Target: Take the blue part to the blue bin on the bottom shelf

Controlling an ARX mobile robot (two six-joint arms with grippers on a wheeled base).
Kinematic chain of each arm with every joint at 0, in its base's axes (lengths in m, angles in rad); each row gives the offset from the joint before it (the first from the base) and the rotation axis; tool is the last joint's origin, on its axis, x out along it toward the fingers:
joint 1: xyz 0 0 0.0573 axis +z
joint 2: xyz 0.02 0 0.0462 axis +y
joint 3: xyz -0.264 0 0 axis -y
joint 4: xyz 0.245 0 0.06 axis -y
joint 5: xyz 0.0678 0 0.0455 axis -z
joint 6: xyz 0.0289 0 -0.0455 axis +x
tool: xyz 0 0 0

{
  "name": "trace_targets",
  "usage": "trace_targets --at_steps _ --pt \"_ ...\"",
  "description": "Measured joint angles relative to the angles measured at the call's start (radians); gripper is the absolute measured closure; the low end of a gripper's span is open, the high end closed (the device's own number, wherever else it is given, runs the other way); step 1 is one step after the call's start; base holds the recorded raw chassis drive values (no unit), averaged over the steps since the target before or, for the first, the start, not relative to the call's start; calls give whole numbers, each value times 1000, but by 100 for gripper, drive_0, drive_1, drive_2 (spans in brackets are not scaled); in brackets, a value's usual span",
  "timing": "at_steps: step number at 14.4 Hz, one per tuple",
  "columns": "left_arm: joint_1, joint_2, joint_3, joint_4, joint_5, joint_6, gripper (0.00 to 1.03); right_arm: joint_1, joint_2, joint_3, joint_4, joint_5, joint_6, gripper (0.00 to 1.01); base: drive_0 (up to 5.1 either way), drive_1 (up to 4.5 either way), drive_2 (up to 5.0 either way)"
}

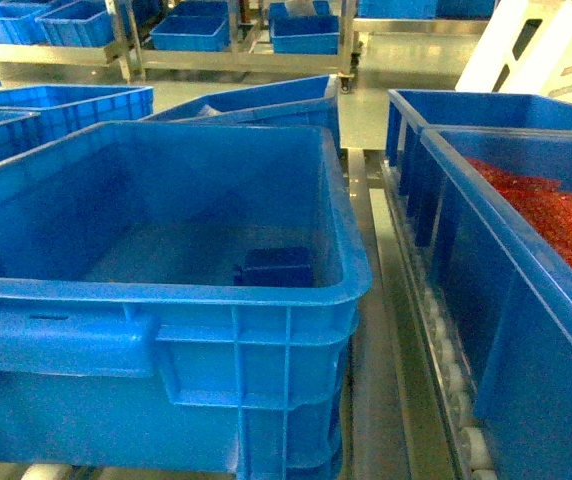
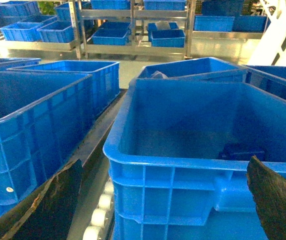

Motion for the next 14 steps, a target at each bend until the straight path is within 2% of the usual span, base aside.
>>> trace_targets --at_steps 14 --pt "0 0 0 0 0 0 5 0 0 0 0 0 0 3 0 0 0"
